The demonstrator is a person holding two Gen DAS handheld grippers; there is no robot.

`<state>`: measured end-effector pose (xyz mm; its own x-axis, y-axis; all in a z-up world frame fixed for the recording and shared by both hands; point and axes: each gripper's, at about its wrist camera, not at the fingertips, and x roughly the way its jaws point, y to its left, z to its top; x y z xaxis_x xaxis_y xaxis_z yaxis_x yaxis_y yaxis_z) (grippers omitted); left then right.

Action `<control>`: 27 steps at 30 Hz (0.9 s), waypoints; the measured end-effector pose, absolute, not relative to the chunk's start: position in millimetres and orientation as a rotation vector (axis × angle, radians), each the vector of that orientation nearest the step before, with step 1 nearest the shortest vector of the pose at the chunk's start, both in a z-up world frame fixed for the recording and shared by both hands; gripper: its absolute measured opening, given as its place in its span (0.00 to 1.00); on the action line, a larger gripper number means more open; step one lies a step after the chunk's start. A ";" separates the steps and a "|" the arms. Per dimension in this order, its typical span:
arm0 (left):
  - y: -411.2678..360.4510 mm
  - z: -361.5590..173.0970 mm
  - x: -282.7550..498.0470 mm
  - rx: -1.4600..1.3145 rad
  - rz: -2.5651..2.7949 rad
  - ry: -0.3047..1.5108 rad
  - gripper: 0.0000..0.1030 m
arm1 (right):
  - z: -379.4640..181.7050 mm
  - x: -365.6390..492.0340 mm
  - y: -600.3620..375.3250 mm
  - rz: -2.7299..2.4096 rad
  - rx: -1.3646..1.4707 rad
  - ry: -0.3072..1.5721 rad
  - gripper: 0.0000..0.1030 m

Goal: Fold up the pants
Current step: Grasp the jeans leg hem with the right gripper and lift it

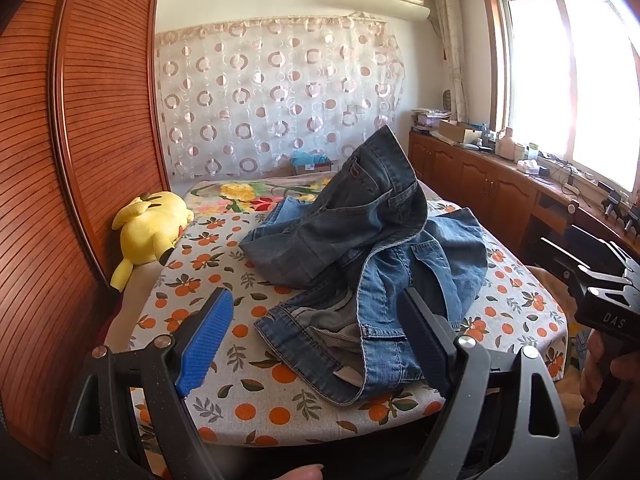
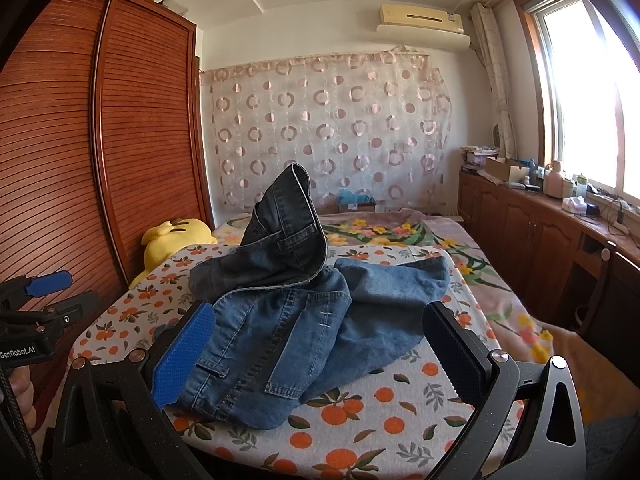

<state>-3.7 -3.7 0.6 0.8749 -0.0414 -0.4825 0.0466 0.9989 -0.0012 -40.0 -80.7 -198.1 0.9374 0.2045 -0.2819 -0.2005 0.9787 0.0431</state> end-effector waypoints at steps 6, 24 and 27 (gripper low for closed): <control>0.9 -18.2 11.7 0.012 -0.071 0.560 0.82 | -203.6 -31.8 -88.2 0.226 0.020 0.321 1.00; 27.5 -83.6 61.7 -0.015 -0.104 0.723 0.80 | -232.3 34.0 -74.4 0.373 -0.051 0.540 0.72; 30.1 -87.4 67.8 -0.027 -0.126 0.740 0.78 | -238.7 41.8 -71.7 0.394 -0.060 0.577 0.69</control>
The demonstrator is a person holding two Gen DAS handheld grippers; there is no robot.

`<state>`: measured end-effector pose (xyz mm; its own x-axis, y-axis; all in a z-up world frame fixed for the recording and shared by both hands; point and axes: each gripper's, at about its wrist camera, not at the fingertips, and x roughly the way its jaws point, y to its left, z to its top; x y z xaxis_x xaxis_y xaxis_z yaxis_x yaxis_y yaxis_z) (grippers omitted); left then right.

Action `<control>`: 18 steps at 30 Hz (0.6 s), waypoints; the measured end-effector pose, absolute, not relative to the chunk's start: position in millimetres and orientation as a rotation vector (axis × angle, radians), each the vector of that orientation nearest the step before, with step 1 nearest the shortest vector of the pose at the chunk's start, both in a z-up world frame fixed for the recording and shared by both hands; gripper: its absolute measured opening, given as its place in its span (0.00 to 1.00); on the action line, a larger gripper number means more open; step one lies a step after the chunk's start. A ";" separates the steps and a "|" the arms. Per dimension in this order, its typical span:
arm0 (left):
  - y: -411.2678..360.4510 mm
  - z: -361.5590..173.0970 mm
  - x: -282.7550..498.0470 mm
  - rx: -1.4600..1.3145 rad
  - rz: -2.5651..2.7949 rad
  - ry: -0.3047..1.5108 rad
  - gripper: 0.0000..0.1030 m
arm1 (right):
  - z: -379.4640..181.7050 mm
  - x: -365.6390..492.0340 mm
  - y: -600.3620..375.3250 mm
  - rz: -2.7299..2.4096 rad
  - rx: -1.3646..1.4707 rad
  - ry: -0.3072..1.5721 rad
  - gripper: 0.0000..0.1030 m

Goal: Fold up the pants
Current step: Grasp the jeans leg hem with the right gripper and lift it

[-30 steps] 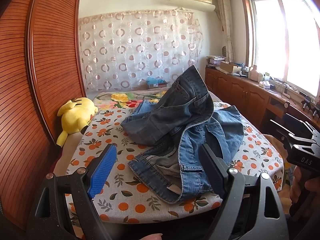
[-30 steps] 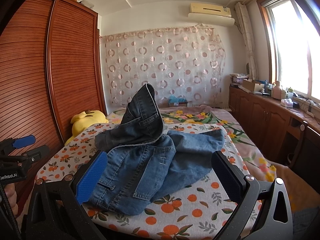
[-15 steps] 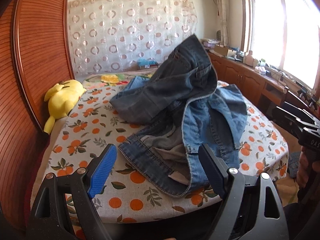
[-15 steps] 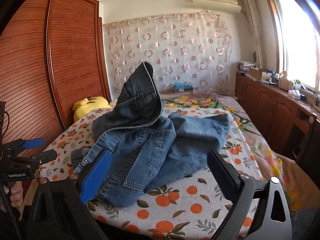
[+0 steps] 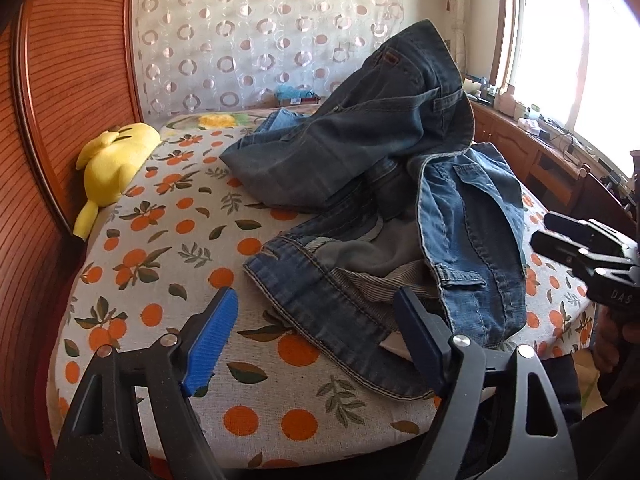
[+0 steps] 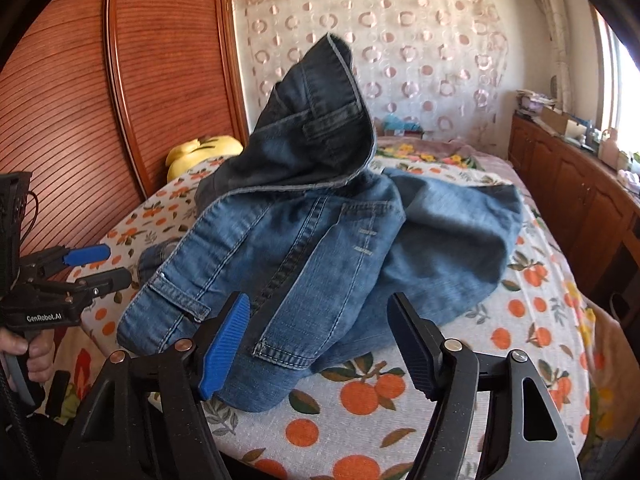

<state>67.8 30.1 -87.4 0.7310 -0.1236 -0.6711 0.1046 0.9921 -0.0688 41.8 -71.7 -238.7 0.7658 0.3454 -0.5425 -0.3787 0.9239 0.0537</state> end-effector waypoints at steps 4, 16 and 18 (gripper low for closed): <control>31.2 -88.6 71.2 -0.025 -0.119 0.748 0.78 | -251.2 59.1 -67.1 0.415 -0.054 0.657 0.60; 41.3 -77.3 73.0 -0.019 -0.094 0.728 0.78 | -228.9 63.1 -80.2 0.445 -0.078 0.605 0.06; 41.8 -72.0 72.8 -0.015 -0.091 0.717 0.78 | -209.6 57.9 -97.7 0.420 -0.070 0.553 0.06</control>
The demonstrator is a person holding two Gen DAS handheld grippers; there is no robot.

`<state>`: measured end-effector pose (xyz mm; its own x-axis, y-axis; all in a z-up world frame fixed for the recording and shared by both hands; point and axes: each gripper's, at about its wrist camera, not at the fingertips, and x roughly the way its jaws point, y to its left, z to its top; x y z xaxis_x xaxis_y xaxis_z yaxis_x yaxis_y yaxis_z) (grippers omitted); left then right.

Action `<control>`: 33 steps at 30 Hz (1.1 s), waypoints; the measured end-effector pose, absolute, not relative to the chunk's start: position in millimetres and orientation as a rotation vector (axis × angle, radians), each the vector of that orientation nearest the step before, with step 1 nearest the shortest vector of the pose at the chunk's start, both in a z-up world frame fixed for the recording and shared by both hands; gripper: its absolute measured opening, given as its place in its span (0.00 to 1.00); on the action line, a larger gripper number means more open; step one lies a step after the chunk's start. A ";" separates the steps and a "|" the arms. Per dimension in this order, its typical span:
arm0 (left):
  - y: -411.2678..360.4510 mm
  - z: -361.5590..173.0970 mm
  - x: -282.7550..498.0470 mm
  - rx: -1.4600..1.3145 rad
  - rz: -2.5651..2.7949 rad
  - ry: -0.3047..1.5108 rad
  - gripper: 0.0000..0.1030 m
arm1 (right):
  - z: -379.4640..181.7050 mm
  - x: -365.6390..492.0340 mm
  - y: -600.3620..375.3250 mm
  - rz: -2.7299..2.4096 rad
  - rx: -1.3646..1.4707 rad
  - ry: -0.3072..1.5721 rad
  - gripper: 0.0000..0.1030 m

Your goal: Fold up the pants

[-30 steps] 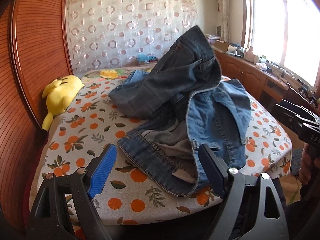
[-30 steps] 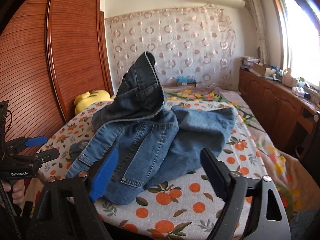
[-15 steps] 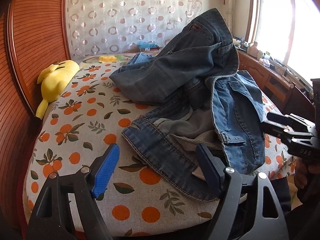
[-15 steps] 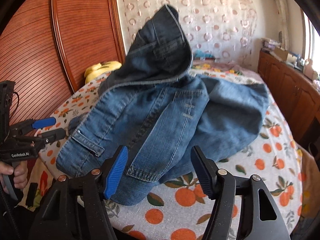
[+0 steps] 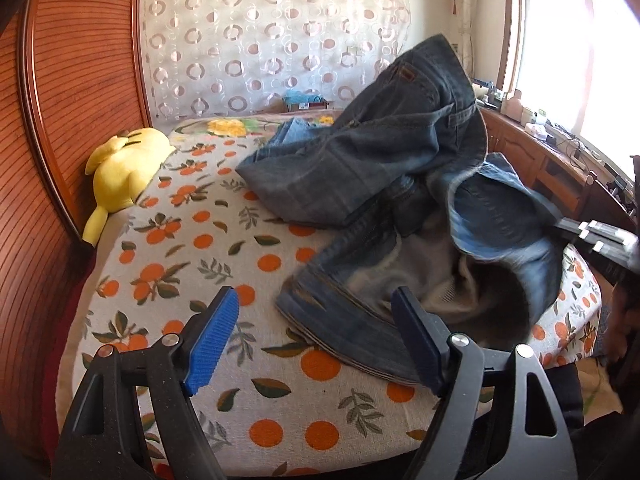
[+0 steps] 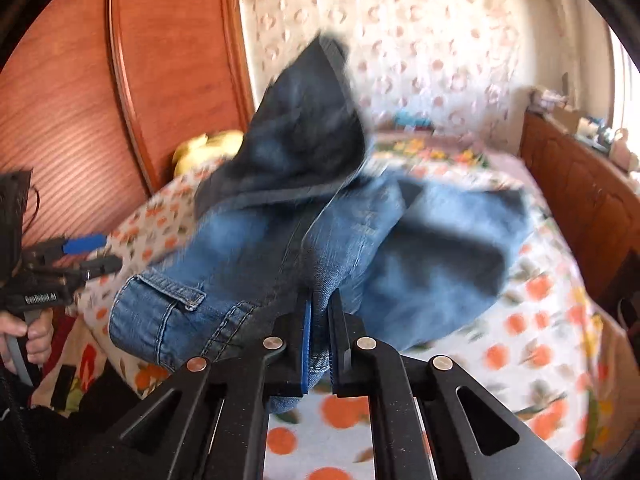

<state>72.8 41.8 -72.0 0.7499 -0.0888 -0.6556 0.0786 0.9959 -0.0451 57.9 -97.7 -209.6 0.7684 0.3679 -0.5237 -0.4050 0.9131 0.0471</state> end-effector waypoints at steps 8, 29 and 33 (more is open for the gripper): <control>36.3 -53.0 78.3 0.009 -0.101 0.682 0.78 | -155.2 54.9 -181.3 0.187 -0.031 0.409 0.05; -62.8 -13.0 179.6 0.169 -0.331 0.652 0.67 | -179.9 24.6 -198.9 0.172 0.032 0.539 0.52; -83.1 -13.0 199.8 0.182 -0.379 0.673 0.58 | -188.7 12.8 -197.0 0.214 0.029 0.555 0.53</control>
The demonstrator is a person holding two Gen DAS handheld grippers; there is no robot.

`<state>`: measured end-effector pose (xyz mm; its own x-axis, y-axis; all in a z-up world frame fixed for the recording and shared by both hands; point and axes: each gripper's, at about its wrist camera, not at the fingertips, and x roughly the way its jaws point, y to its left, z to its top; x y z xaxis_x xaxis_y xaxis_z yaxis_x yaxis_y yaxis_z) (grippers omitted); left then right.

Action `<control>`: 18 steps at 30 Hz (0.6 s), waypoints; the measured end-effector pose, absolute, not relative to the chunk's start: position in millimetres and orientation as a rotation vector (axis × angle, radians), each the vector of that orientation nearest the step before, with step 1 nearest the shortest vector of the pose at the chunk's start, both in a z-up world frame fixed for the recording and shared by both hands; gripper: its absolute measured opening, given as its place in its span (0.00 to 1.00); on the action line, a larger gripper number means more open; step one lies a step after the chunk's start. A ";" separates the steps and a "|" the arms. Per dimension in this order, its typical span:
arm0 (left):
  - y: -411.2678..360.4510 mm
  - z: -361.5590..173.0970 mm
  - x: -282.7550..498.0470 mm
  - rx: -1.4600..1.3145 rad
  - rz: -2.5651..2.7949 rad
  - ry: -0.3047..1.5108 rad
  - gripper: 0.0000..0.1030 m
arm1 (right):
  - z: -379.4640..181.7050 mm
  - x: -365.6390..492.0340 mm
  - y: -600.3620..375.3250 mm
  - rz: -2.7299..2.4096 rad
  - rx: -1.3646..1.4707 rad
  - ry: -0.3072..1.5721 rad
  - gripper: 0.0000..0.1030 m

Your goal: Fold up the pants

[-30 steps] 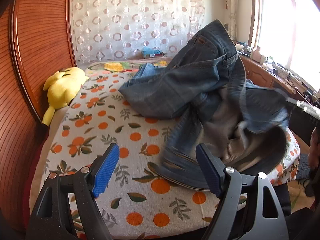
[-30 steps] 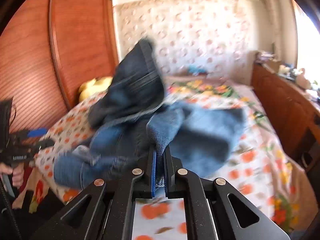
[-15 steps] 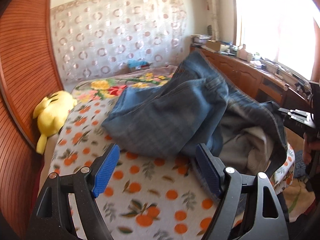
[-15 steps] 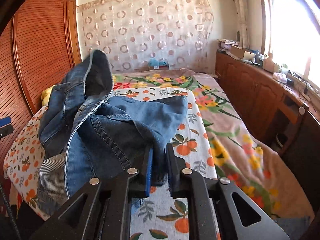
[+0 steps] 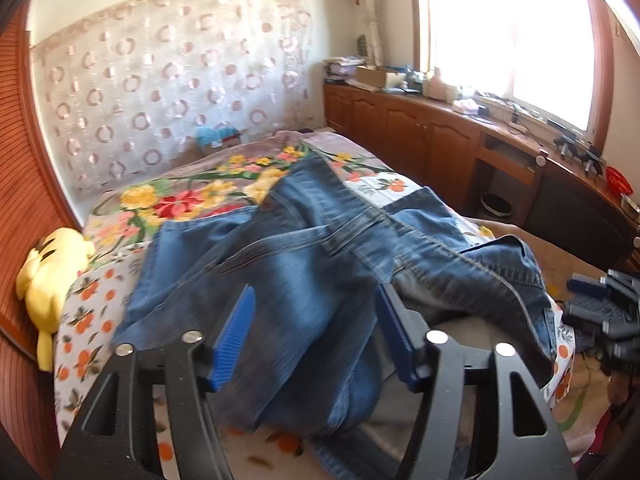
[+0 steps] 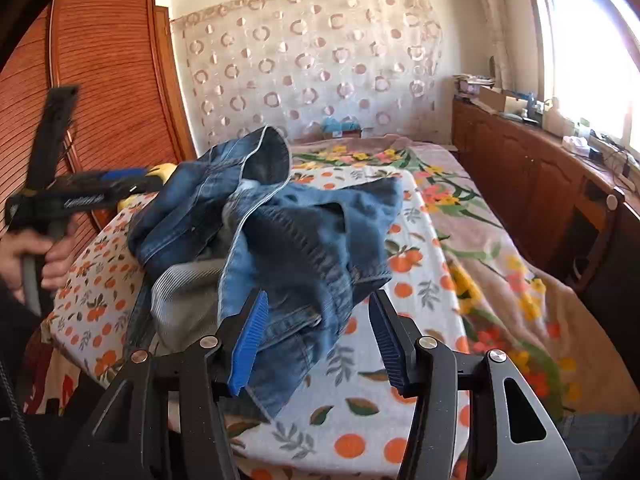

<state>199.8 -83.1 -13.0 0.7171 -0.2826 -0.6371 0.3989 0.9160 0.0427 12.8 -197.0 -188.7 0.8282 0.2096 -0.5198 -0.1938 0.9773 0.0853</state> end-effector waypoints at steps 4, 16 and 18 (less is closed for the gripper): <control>-110.0 -13.6 209.9 0.229 -0.429 0.681 0.53 | -200.3 4.1 -198.2 0.242 0.035 0.582 0.53; -131.0 -38.5 236.5 0.306 -0.390 0.782 0.22 | -214.9 -11.5 -201.1 0.278 0.076 0.650 0.65; -123.3 -33.5 237.0 0.292 -0.375 0.766 0.16 | -222.4 -6.0 -198.8 0.276 0.075 0.678 0.65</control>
